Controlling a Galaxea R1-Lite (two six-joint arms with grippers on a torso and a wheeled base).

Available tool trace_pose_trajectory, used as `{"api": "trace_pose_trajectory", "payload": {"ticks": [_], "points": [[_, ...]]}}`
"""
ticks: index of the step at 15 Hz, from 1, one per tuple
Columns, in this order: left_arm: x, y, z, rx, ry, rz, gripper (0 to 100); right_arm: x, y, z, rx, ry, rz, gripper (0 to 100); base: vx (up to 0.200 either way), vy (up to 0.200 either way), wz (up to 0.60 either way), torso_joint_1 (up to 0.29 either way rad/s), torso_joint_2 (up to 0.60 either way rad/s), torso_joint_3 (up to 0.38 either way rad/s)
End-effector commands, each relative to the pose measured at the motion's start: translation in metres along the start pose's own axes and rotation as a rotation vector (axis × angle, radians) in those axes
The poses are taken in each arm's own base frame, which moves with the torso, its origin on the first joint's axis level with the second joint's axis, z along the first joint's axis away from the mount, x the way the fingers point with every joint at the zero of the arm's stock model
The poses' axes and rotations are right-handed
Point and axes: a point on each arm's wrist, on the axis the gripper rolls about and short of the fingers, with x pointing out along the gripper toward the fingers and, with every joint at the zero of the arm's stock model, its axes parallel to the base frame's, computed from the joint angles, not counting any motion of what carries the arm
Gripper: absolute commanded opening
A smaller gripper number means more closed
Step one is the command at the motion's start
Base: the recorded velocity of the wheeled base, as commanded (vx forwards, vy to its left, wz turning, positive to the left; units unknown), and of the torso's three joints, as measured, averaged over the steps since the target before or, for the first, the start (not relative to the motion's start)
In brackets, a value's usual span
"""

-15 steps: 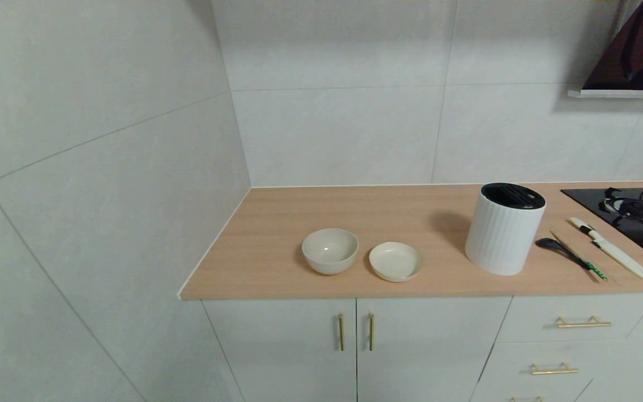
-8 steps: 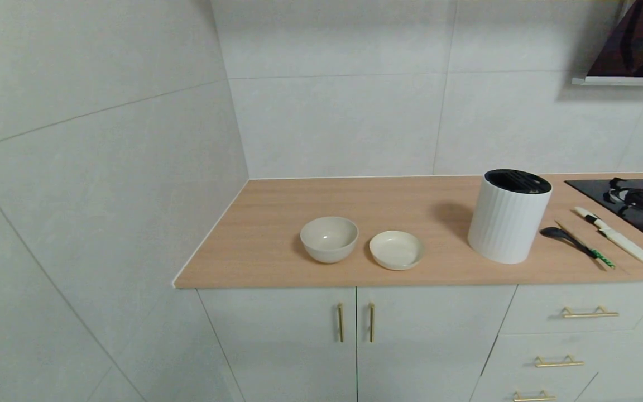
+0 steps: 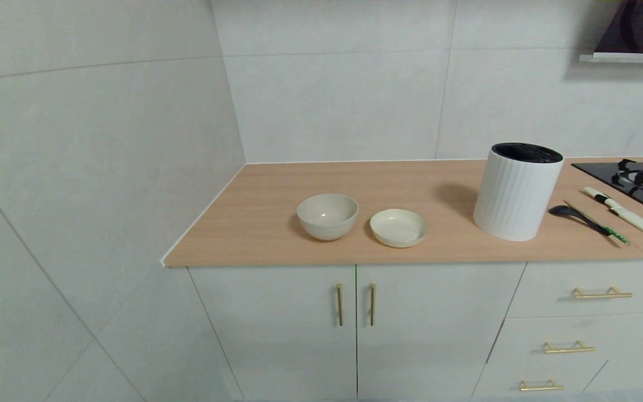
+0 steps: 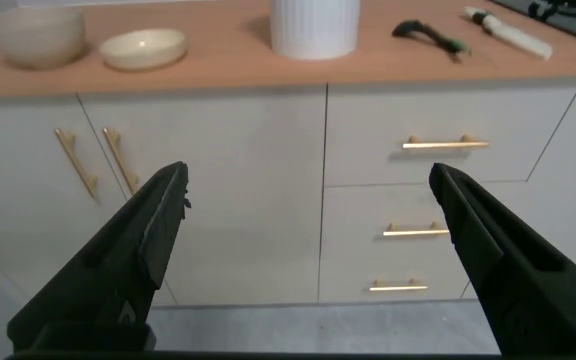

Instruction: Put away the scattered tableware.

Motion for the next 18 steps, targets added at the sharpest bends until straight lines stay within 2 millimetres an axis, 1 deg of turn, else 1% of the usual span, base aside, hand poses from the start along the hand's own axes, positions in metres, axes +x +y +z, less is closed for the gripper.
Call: {"api": "trace_pose_trajectory", "payload": {"ticks": [1, 8, 18], "points": [[0.0001, 0.0, 0.0, 0.0, 0.002, 0.001, 100, 0.0, 0.0, 0.0, 0.0, 0.0, 0.0, 100, 0.0, 0.0, 0.0, -0.242, 0.54, 0.286], [0.0001, 0.0, 0.0, 0.0, 0.002, 0.001, 100, 0.0, 0.0, 0.0, 0.0, 0.0, 0.0, 100, 0.0, 0.0, 0.0, -0.225, 0.51, 0.29], [0.0001, 0.0, 0.0, 0.0, 0.002, 0.001, 100, 0.0, 0.0, 0.0, 0.0, 0.0, 0.0, 100, 0.0, 0.0, 0.0, -0.187, 0.48, 0.292]]}}
